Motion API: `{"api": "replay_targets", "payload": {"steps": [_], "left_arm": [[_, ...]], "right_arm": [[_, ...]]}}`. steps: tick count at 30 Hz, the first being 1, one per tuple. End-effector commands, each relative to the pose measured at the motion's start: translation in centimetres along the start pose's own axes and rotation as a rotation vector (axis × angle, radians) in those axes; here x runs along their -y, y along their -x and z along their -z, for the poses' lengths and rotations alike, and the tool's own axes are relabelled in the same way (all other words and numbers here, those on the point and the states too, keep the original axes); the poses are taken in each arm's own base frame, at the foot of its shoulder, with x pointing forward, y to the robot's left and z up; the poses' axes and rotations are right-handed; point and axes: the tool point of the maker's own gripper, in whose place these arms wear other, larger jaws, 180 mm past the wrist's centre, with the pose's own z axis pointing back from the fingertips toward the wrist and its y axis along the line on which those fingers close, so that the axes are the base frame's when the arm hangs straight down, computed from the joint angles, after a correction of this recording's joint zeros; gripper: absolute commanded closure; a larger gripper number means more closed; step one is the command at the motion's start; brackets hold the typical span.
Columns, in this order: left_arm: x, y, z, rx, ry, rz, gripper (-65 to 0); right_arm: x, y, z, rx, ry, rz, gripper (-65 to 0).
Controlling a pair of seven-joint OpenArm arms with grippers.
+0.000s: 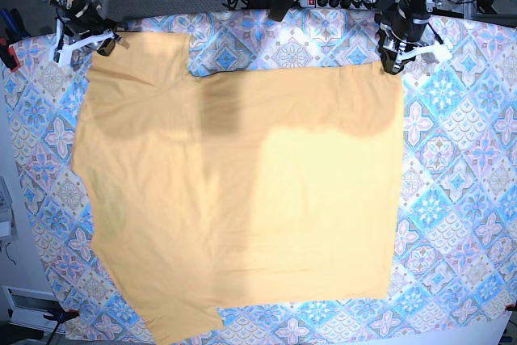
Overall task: Fold the T-shirt properly
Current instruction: 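Move the right gripper to the other shoulder corner and grasp it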
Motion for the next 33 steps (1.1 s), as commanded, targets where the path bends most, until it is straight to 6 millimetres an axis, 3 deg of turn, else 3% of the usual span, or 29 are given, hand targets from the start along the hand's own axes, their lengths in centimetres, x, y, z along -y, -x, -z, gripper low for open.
{"api": "replay_targets", "payload": {"steps": [1,8,14,19,26,33], "left_arm": [[-0.5,0.7,-0.1,-0.037,-0.019,0.011,0.0],[-0.5,0.7,-0.1,-0.037,-0.019,0.011,0.0],[-0.5,0.7,-0.1,-0.037,-0.019,0.011,0.0],[-0.5,0.7,-0.1,-0.037,-0.019,0.011,0.0],[-0.5,0.7,-0.1,-0.037,-0.019,0.011,0.0],[-0.5,0.7,-0.1,-0.037,-0.019,0.011,0.0]], "right_arm": [[0.0,0.7,-0.2,-0.033,-0.01,-0.002,-23.2],[-0.9,1.4,0.0,-0.059,-0.03,-0.015,-22.5],[-1.0,1.2,-0.1,-0.053,-0.033,-0.018,-15.7],[-0.8,0.8,-0.2,-0.04,-0.028,-0.015,-17.0],[-0.3,-1.7,-1.3,0.03,-0.011,-0.021,-19.2],[1.3,-2.6,-1.9,0.056,0.028,-0.005,-19.2]]}}
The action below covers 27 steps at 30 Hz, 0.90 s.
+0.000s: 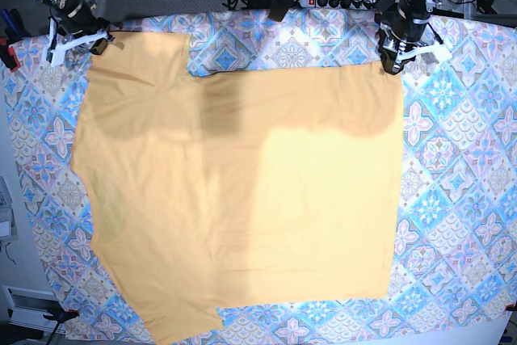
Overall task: Fold the T-shirt properly
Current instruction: 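Move the right gripper to the other shoulder corner and grasp it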
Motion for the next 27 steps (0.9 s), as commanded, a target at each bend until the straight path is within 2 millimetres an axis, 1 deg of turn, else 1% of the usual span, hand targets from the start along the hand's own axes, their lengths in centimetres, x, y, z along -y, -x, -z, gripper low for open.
{"api": "replay_targets", "payload": {"steps": [1,4,7,9,13,16,20,24,27], "left_arm": [[-0.4,0.7,-0.1,-0.036,-0.019,0.01,0.0],[-0.4,0.7,-0.1,-0.036,-0.019,0.01,0.0],[-0.4,0.7,-0.1,-0.036,-0.019,0.01,0.0],[-0.4,0.7,-0.1,-0.036,-0.019,0.01,0.0],[-0.4,0.7,-0.1,-0.036,-0.019,0.01,0.0],[-0.4,0.8,-0.1,-0.036,-0.019,0.009,0.0],[-0.4,0.8,-0.1,-0.036,-0.019,0.009,0.0],[-0.4,0.8,-0.1,-0.036,-0.019,0.009,0.0],[-0.4,0.8,-0.1,-0.036,-0.019,0.009,0.0]], "right_arm": [[0.4,-1.1,-0.5,0.032,0.003,-0.014,-19.2],[1.2,-0.5,-0.2,0.016,0.019,0.002,-19.2],[2.5,1.1,0.3,-0.027,0.047,0.03,-19.2],[3.1,1.9,0.5,-0.047,0.058,0.043,-19.2],[3.3,2.6,0.7,-0.067,0.062,0.049,-19.2],[2.8,2.8,0.8,-0.075,0.05,0.048,-19.2],[1.2,3.6,1.2,-0.101,0.012,0.021,-19.0],[-0.7,2.7,1.1,-0.078,-0.03,-0.014,-18.8],[-1.1,2.6,1.1,-0.075,-0.039,-0.021,-15.4]]}}
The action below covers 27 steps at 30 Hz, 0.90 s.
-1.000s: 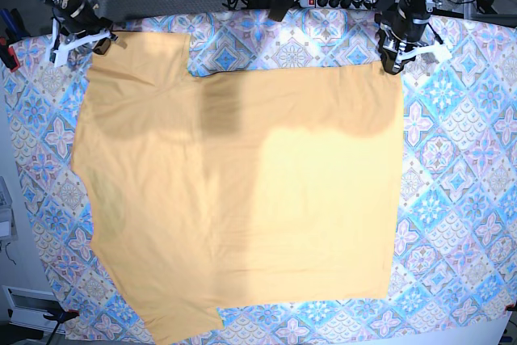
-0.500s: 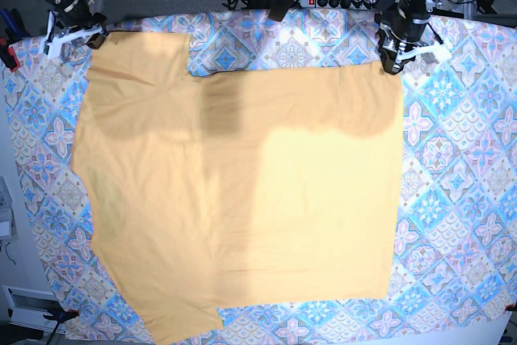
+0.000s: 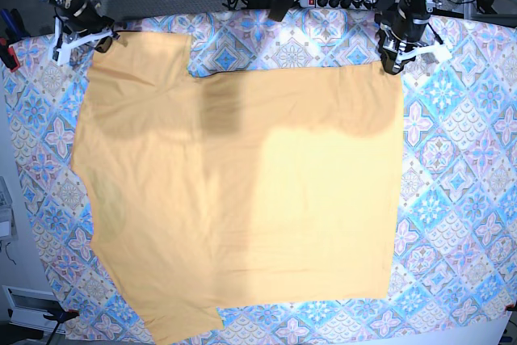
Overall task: Fold the T-shirt properly
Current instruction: 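Move the right gripper to the other shoulder corner and grasp it, then lift both shoulder corners and pull the shirt toward the robot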
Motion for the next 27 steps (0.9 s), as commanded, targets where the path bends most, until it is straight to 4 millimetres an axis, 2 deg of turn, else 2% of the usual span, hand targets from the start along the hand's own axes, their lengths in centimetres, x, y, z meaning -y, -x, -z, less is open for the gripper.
{"api": "replay_targets", "payload": {"steps": [1,4,8,19,21,27], "left_arm": [[-0.5,0.7,-0.2,-0.035,-0.019,0.009,0.0],[-0.5,0.7,-0.2,-0.035,-0.019,0.009,0.0],[-0.5,0.7,-0.2,-0.035,-0.019,0.009,0.0],[-0.9,0.9,-0.4,-0.04,-0.029,0.012,0.0],[-1.7,0.9,-0.9,-0.045,-0.048,0.021,0.0],[-3.4,0.7,-2.0,-0.057,-0.085,0.048,0.0]], "right_arm": [[0.0,0.4,-0.2,-0.024,-0.008,-0.006,-13.9],[0.0,0.4,-0.2,-0.025,-0.008,-0.004,-9.3],[0.0,0.6,-0.2,-0.028,-0.007,-0.001,0.0],[0.2,0.3,-0.5,-0.017,-0.004,-0.004,0.0],[1.2,0.7,-1.1,-0.022,0.021,0.004,0.0],[2.7,-0.2,-2.5,0.011,0.058,0.008,0.0]]}}
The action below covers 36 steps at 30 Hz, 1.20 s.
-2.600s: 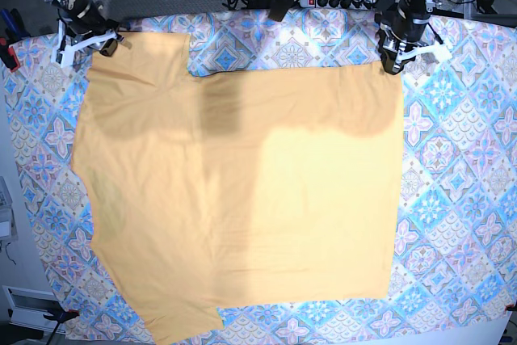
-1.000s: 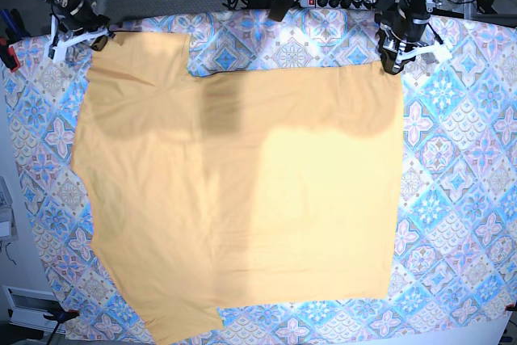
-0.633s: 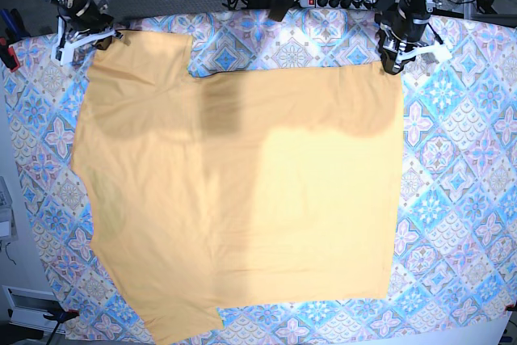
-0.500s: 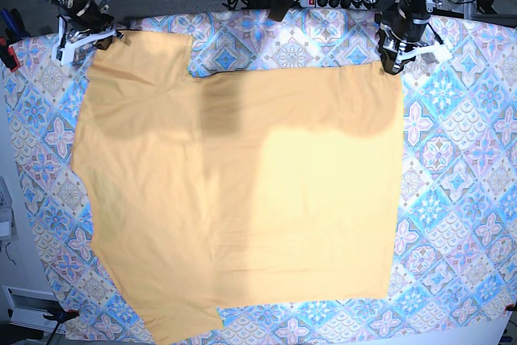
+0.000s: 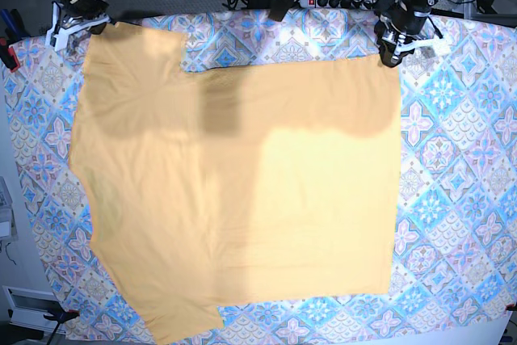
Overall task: Fold the T-shirt properly
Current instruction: 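Lift both shoulder corners and pull the shirt toward the robot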
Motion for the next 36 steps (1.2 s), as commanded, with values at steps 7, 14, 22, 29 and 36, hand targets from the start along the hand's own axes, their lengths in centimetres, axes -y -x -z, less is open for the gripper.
{"api": "replay_targets", "payload": {"steps": [7,14,22,29,36], "left_arm": [[-3.7,-0.2,-2.1,-0.037,-0.112,0.055,0.0],[-5.7,0.3,-3.6,-0.055,-0.157,0.066,0.0],[-7.5,0.9,-5.1,-0.078,-0.202,0.076,0.0],[-7.4,1.7,-5.9,-0.125,-0.2,0.082,0.0],[-8.5,2.3,-7.0,-0.142,-0.229,0.081,0.0]], "right_arm": [[1.7,-0.9,-1.5,0.033,0.034,-0.01,0.0],[2.6,0.6,-2.1,0.001,0.056,-0.013,0.0],[2.5,1.0,-3.8,-0.002,0.055,-0.053,0.0],[3.9,0.9,-5.1,0.003,0.093,-0.056,0.0],[4.7,1.9,-5.7,-0.022,0.112,-0.057,0.0]]}}
